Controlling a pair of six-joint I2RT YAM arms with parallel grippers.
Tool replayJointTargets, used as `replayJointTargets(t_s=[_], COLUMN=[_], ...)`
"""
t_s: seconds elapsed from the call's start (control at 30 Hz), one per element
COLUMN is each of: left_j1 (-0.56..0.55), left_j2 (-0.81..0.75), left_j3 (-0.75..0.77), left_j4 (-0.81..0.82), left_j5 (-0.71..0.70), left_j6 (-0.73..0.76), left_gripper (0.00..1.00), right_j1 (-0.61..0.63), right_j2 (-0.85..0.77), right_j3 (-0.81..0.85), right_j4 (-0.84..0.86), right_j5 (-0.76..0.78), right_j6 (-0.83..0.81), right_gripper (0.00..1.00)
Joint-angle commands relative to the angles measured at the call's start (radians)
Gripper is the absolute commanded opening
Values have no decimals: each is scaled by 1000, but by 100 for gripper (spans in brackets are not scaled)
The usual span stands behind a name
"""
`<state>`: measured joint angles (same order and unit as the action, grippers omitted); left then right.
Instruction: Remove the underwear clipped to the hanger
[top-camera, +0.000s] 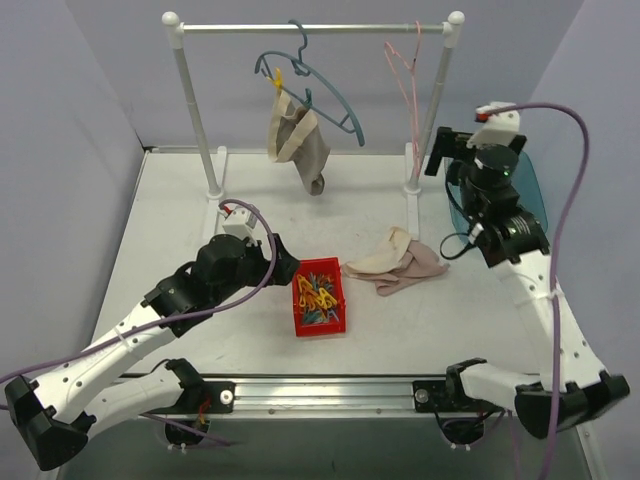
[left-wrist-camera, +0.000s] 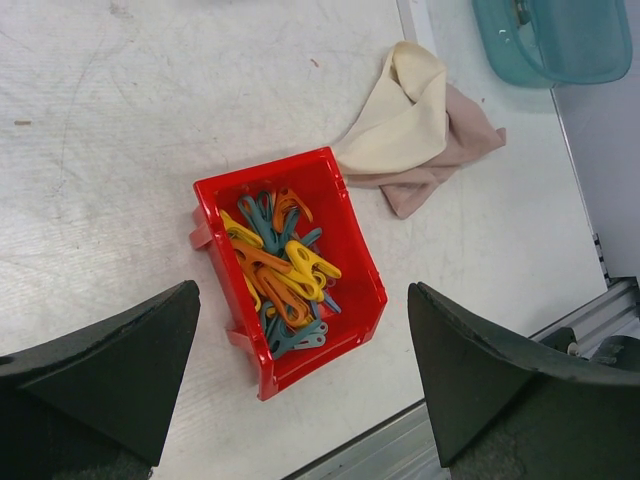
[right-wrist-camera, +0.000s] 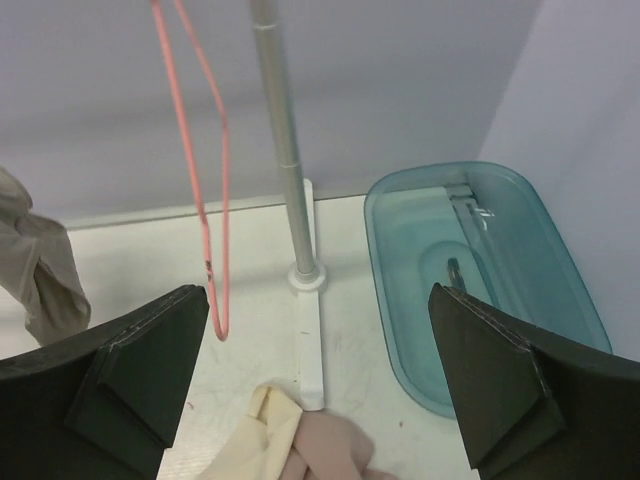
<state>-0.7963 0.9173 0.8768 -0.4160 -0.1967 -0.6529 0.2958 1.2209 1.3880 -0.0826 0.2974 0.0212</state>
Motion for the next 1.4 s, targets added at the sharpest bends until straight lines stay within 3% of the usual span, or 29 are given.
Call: replayJointTargets(t_s=[0.0,0.17,0.4,0.73,0.9,1.0,1.1,1.2,1.37], left_j1=[9,14,14,16,19,20,20,22,22], left_j2=[-24,-11,3,0,12,5,0,3,-1], left_j3=[10,7,-6,-35,-36,-36,-41,-42,-44], left_j4=[34,37,40,51,48,42,48,48,43], left_j5=[31,34,48,46,49,40,34,36,46], left_j6=[-16,-47,-71,-91,-91,-88,-88,-88,-90], left_gripper=[94,94,93,94,94,93,94,94,94], right_j1=[-1,9,52,55,59,66,57,10,-90], right_j2=[-138,-130,-71,210,316,299,272,253,53], right_j3=[-84,-336,-584,-644,-642,-650,-662,-681,-627], right_j4=[-109,-238,-65,186,221,224,234,254,193], right_j5=[173,88,17,-110,-126,-101,-98,-142,-182], right_j6=[195,471,646,657,669,672,655,661,634], right_gripper=[100,100,100,100,98,88,60,4,0])
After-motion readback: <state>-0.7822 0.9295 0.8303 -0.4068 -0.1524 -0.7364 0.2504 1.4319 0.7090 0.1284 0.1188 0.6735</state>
